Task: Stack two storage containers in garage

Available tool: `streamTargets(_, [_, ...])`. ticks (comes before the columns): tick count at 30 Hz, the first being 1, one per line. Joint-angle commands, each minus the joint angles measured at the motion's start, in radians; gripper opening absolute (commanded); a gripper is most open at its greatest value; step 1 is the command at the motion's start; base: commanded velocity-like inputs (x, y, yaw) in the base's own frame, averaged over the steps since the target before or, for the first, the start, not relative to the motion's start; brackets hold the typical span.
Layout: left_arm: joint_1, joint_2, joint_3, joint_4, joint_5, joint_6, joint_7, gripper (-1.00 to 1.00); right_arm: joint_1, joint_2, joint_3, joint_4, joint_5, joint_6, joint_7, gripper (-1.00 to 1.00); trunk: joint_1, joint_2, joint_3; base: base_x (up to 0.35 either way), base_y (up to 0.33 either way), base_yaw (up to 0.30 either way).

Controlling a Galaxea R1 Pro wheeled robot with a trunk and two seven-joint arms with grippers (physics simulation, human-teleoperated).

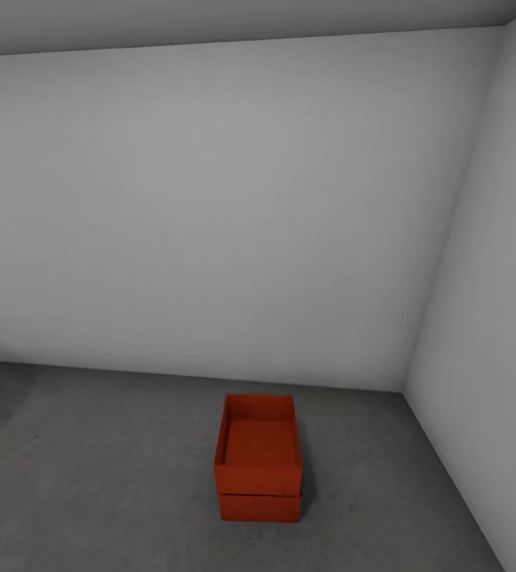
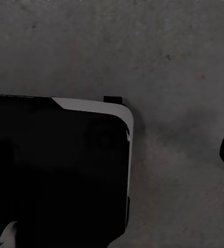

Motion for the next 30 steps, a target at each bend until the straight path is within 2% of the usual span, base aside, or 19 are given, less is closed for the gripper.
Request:
streamTargets(1, [0.0,0.0,-0.009,0.0,0.007,-0.002,0.003,1.0,-0.001,0.0,0.001,0.003,0.004,-0.006,-0.001,1.0,0.0,-0.001,0.001,0.0,0.0,0.0])
streamTargets(22, [0.0,0.0,-0.009,0.0,0.007,-0.002,0.003,1.0,-0.001,0.001,0.001,0.003,0.009,-0.007,0.0,1.0,0.0,-0.001,0.034,0.0,0.0,0.0])
streamTargets(30, [0.0,0.0,-0.009,0.0,0.007,-0.002,0.003,1.0,-0.001,-0.002,0.001,0.003,0.009,0.0,0.005,1.0,0.0,-0.001,0.037,0.0,0.0,0.0])
